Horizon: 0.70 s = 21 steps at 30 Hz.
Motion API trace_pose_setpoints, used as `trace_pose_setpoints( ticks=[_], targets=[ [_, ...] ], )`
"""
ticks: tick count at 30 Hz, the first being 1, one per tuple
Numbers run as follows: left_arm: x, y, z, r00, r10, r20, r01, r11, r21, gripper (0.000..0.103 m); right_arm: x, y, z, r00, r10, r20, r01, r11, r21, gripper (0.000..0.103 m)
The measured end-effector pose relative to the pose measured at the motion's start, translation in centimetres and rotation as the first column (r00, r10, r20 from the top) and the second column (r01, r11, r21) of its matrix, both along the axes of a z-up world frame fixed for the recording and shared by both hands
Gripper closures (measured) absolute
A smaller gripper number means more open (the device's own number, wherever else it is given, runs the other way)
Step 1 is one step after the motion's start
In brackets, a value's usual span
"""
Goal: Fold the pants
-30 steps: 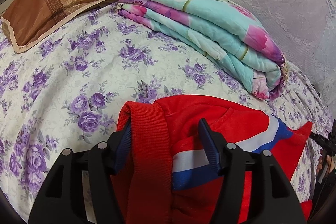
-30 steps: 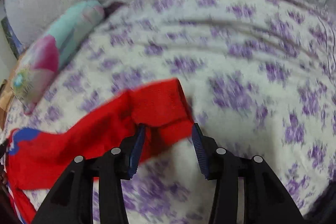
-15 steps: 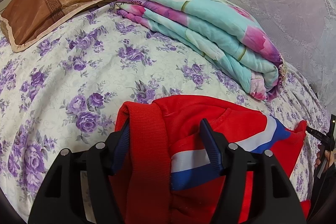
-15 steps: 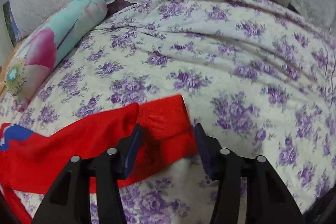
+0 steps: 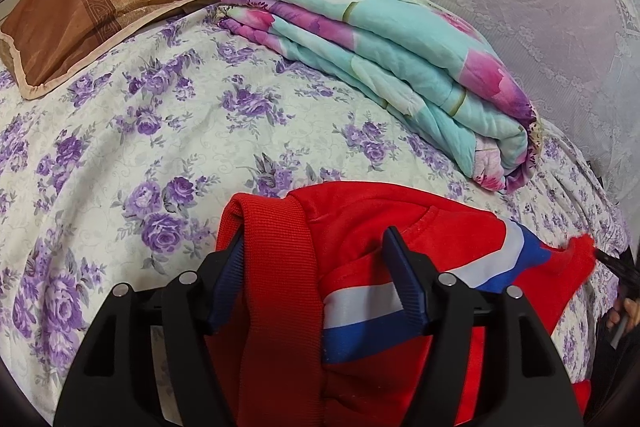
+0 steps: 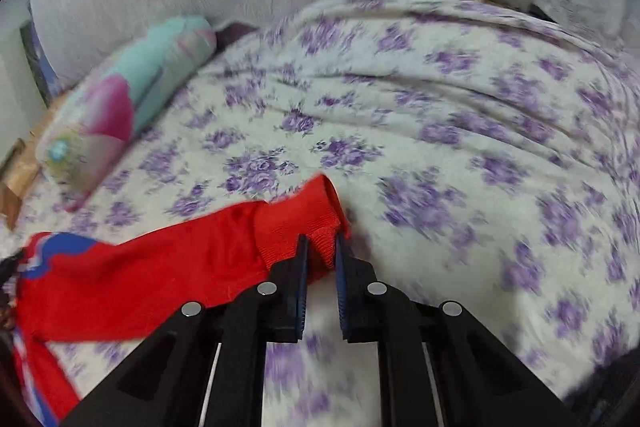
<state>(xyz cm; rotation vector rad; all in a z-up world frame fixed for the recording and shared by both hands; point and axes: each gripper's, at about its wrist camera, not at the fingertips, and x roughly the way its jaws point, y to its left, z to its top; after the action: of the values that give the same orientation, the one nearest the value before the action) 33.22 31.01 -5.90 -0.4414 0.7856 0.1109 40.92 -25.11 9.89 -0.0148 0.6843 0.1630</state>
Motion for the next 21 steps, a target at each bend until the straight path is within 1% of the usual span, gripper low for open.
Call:
trace_pose_setpoints(
  ticks=[3,5,7,8,9,10,11,12,13,14,16,18,19,20,21],
  targets=[
    [-0.1,-0.1,0.0,1.0,-0.006,0.004,0.006,1.0,0.001,0.038,-4.5,-2.8,0.0,1.0,0.006,-0.016,-0.005,0.998,0.065,0.09],
    [-0.1,-0.4,0.0,1.0,-0.02,0.002,0.019,1.0,0.008,0.038,-7.1,-4.4,-2.1,0.995,-0.02,-0.094,0.026,0.998,0.061,0.09],
    [0.3,-1.1,0.1,0.999,-0.048,-0.019,0.049,0.998,0.037,0.038,-8.2,-5.3,-6.0,0.975,-0.053,-0.216,0.063,0.997,0.042,0.09],
    [0.4,-1.4,0.1,0.998,-0.06,-0.033,0.062,0.997,0.055,0.038,-8.7,-5.4,-7.6,0.968,-0.062,-0.243,0.07,0.997,0.028,0.089],
    [0.6,-1.9,0.2,0.996,-0.073,-0.051,0.077,0.994,0.078,0.038,-9.3,-5.5,-7.9,0.972,-0.06,-0.225,0.068,0.997,0.029,0.089],
    [0.6,-2.2,0.4,0.993,-0.093,-0.07,0.1,0.991,0.094,0.038,-9.8,-5.6,-7.5,0.974,-0.059,-0.219,0.07,0.997,0.043,0.087],
    [0.5,-2.3,0.6,0.991,-0.106,-0.079,0.114,0.989,0.098,0.038,-10.2,-5.8,-6.8,0.975,-0.056,-0.215,0.072,0.995,0.069,0.083],
    [0.3,-2.3,0.8,0.989,-0.119,-0.085,0.127,0.987,0.096,0.038,-10.6,-6.1,-5.8,0.978,-0.065,-0.2,0.084,0.993,0.087,0.082],
    [0.1,-2.1,1.1,0.988,-0.127,-0.091,0.136,0.986,0.092,0.038,-10.9,-6.3,-4.9,0.982,-0.078,-0.173,0.093,0.992,0.084,0.078],
    [-0.1,-1.7,1.4,0.988,-0.124,-0.092,0.132,0.987,0.096,0.038,-10.9,-6.5,-4.0,0.986,-0.09,-0.141,0.101,0.992,0.077,0.061],
    [-0.6,-0.4,2.2,0.992,-0.094,-0.086,0.103,0.99,0.1,0.038,-10.8,-7.0,-2.0,0.99,-0.124,-0.074,0.129,0.989,0.073,0.048],
    [-0.9,1.1,3.1,0.996,-0.052,-0.076,0.06,0.993,0.103,0.038,-9.8,-6.6,-0.8,0.993,-0.106,-0.047,0.109,0.991,0.071,0.042],
    [-1.0,1.6,3.4,0.997,-0.032,-0.073,0.04,0.993,0.108,0.037,-9.0,-6.2,-0.6,0.994,-0.093,-0.051,0.096,0.993,0.065,0.037],
    [-0.9,2.6,3.9,0.997,0.007,-0.073,0.002,0.993,0.119,0.036,-8.0,-5.7,-0.7,0.995,-0.084,-0.061,0.088,0.995,0.056,0.034],
    [-0.8,3.1,4.0,0.996,0.024,-0.084,-0.014,0.993,0.121,0.034,-6.7,-5.1,-1.1,0.993,-0.082,-0.084,0.086,0.995,0.054,0.034]
  ],
)
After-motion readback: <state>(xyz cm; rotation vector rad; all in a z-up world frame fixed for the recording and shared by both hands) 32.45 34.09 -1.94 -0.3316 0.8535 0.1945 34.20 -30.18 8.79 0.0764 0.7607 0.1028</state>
